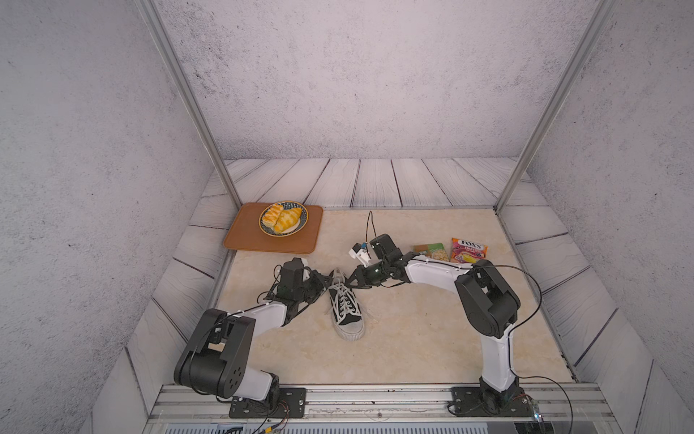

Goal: Tie the shoes
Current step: Tie the shoelace on the shoe.

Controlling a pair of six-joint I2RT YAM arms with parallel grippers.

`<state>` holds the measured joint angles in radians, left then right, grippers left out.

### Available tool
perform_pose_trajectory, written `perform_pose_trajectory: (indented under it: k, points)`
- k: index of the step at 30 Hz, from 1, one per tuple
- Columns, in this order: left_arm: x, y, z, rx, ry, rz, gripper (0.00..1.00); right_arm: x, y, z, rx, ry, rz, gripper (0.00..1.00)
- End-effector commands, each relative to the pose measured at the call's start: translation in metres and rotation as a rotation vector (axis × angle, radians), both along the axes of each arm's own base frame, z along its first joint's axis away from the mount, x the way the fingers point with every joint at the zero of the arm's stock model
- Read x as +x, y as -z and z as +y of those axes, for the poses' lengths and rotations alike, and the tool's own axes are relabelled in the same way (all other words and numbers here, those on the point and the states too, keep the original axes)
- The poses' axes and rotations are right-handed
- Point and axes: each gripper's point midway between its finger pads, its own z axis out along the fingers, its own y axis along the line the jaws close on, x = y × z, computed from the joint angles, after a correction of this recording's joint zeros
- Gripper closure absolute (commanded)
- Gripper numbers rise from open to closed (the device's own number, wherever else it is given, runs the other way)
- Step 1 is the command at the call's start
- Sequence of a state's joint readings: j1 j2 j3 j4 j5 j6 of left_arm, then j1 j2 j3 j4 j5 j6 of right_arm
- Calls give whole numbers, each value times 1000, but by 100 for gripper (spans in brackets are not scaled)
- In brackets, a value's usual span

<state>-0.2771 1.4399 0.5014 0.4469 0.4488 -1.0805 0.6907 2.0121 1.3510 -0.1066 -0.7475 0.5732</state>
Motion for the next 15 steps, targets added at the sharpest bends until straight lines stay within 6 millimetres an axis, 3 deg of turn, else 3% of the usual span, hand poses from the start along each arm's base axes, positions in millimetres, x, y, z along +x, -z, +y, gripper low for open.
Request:
perform_pose_trajectory:
  k: [1, 15]
  points:
    - [-1, -12, 1, 14, -2, -36, 100, 4, -26, -1, 28, 9, -59, 100]
    - [-26, -19, 14, 57, -9, -73, 100, 3, -28, -4, 24, 17, -68, 100]
